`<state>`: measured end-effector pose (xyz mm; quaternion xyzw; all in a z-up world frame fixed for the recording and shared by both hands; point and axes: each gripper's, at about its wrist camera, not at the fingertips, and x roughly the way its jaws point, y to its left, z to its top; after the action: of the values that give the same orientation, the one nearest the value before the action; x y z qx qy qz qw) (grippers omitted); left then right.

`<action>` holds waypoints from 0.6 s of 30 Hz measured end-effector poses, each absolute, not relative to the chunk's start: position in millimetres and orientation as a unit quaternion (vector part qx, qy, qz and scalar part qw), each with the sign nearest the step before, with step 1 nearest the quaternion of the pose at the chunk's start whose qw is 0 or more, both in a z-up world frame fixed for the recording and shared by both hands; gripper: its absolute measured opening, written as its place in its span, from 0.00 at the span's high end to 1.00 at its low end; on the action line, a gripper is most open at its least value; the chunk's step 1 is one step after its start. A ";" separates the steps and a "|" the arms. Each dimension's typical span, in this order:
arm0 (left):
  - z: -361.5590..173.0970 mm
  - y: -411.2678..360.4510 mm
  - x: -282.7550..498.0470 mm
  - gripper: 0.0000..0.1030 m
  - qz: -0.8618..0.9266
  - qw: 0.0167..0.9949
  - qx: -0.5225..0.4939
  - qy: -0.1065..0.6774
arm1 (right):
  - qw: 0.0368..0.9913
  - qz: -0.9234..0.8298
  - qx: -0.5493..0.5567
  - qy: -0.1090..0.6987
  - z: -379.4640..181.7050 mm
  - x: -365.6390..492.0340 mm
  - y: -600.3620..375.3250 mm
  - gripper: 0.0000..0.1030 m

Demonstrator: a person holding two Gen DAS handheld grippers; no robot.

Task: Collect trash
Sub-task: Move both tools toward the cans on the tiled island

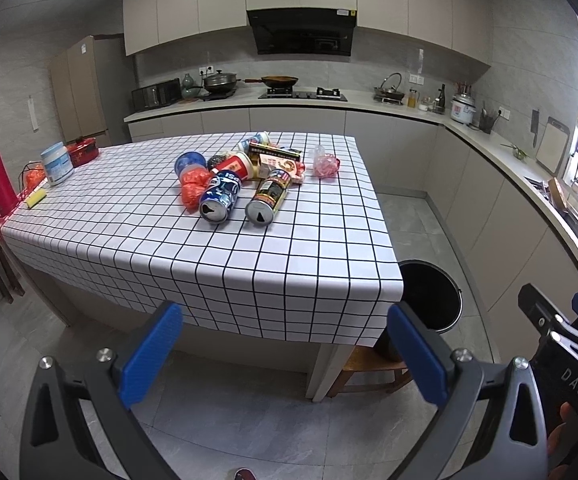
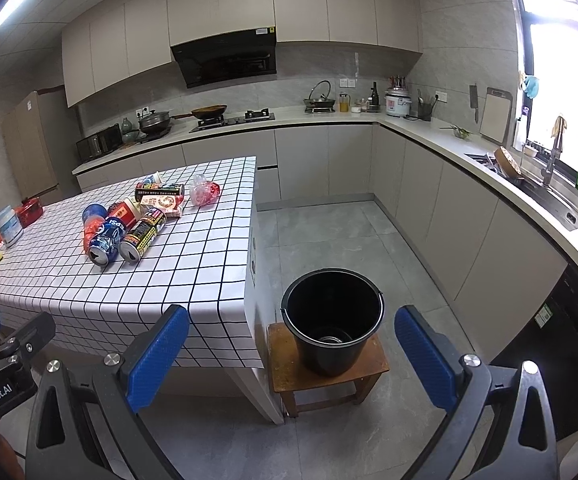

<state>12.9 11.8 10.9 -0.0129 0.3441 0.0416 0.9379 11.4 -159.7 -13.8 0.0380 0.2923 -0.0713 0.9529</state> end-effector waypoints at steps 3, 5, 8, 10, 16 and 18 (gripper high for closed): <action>10.5 12.2 14.2 0.00 0.049 0.938 -0.015 0.343 | 0.954 -0.065 0.036 0.291 -14.8 14.3 -160.3 0.00; 9.5 12.7 15.4 0.00 0.056 0.938 -0.017 0.343 | 0.954 -0.060 0.034 0.290 -15.7 16.2 -160.9 0.00; 7.2 13.3 17.4 0.00 0.063 0.936 -0.021 0.346 | 0.955 -0.053 0.031 0.291 -17.4 19.1 -163.4 0.00; 6.5 12.0 17.0 0.00 0.068 0.936 -0.022 0.346 | 0.955 -0.049 0.032 0.290 -19.0 19.9 -166.1 0.00; 6.4 11.0 18.6 0.00 0.083 0.934 -0.019 0.346 | 0.955 -0.036 0.036 0.294 -23.4 27.3 -167.8 0.00; 5.8 11.9 20.4 0.00 0.086 0.933 -0.019 0.348 | 0.954 -0.031 0.034 0.295 -24.4 30.2 -166.6 0.00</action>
<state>20.4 11.9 5.8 -0.0193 0.3484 0.0861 0.9332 30.2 -166.6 -24.4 0.0345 0.2949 -0.0309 0.9544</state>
